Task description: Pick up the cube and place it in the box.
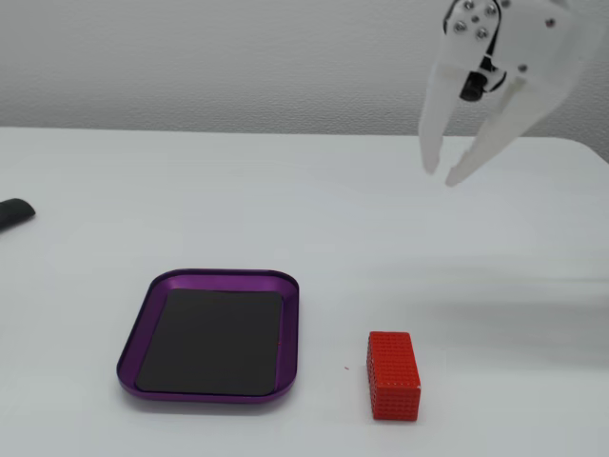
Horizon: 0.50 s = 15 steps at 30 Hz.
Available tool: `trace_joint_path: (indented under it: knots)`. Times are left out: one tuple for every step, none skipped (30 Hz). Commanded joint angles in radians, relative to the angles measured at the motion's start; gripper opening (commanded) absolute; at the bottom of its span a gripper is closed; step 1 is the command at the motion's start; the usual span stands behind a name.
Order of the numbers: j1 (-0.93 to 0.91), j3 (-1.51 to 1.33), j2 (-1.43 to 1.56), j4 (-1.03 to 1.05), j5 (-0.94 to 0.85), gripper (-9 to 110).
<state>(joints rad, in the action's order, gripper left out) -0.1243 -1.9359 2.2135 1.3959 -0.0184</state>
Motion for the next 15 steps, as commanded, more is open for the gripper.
trace_joint_path:
  knots:
    - [0.075, 0.291, -0.21, 0.14, -0.02, 7]
    - [0.107, 0.334, -0.268, 0.172, -0.023, 10]
    - [0.143, 0.37, -0.331, 0.195, -0.023, 13]
    - [0.179, 0.394, -0.383, 0.198, -0.018, 16]
    - [0.213, 0.403, -0.43, 0.207, -0.011, 19]
    - [0.227, 0.405, -0.459, 0.199, 0.002, 21]
    - [0.245, 0.403, -0.474, 0.193, 0.006, 23]
    - [0.253, 0.399, -0.483, 0.173, 0.009, 25]
    - [0.25, 0.388, -0.488, 0.153, 0.015, 25]
    - [0.252, 0.373, -0.485, 0.132, 0.02, 25]
    - [0.252, 0.36, -0.483, 0.114, 0.021, 25]
    - [0.252, 0.351, -0.479, 0.1, 0.023, 25]
    - [0.249, 0.345, -0.474, 0.091, 0.025, 25]
    - [0.249, 0.344, -0.474, 0.081, 0.034, 25]
    - [0.256, 0.336, -0.479, 0.077, 0.051, 26]
